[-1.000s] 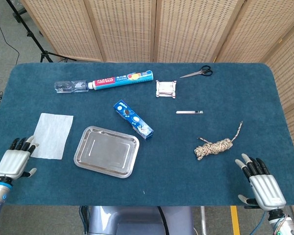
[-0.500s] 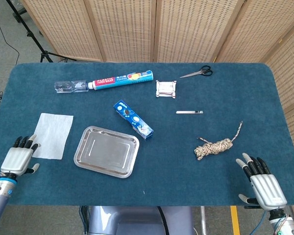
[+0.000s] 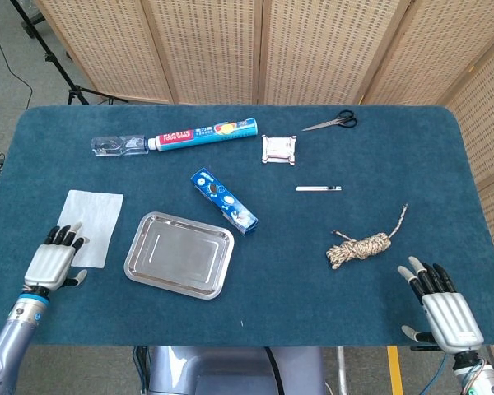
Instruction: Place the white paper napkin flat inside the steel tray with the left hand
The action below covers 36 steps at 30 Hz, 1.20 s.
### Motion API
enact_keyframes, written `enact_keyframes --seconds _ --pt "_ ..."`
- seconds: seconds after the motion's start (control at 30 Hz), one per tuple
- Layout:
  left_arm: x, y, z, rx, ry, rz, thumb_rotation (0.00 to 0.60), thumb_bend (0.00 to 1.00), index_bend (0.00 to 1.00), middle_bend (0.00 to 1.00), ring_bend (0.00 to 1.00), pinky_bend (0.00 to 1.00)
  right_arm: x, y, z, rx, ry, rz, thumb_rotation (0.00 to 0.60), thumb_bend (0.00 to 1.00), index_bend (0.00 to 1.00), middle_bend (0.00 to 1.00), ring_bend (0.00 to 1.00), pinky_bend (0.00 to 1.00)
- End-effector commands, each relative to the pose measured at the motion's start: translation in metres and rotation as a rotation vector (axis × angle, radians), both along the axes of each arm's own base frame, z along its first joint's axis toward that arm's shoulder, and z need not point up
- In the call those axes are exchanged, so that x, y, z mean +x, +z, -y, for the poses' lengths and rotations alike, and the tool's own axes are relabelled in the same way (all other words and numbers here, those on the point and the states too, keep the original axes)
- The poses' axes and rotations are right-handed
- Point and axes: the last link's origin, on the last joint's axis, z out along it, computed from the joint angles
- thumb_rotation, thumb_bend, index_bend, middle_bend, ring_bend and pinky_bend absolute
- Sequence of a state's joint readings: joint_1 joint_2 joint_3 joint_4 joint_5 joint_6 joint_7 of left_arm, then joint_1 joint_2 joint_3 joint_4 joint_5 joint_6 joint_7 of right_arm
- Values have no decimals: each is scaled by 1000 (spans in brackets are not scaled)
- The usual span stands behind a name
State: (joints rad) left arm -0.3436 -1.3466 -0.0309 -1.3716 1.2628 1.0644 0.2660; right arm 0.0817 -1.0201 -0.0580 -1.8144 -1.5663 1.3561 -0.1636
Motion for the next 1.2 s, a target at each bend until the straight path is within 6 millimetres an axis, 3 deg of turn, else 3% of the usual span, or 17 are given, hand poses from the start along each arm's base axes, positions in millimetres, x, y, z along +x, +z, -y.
enact_keyframes --seconds 0.03,0.97,1.2 --pt "2 -2 -1 3 -8 7 488 311 260 0 0 0 0 0 0 -1 0 1 600 0 102 0 0 0" --pt "16 -18 3 -32 -30 -2 492 315 260 0 0 0 0 4 0 -16 4 8 600 0 102 0 0 0" --pt "15 -20 3 -22 -42 -27 515 354 262 0 0 0 1 5 -1 -19 9 10 600 0 102 0 0 0"
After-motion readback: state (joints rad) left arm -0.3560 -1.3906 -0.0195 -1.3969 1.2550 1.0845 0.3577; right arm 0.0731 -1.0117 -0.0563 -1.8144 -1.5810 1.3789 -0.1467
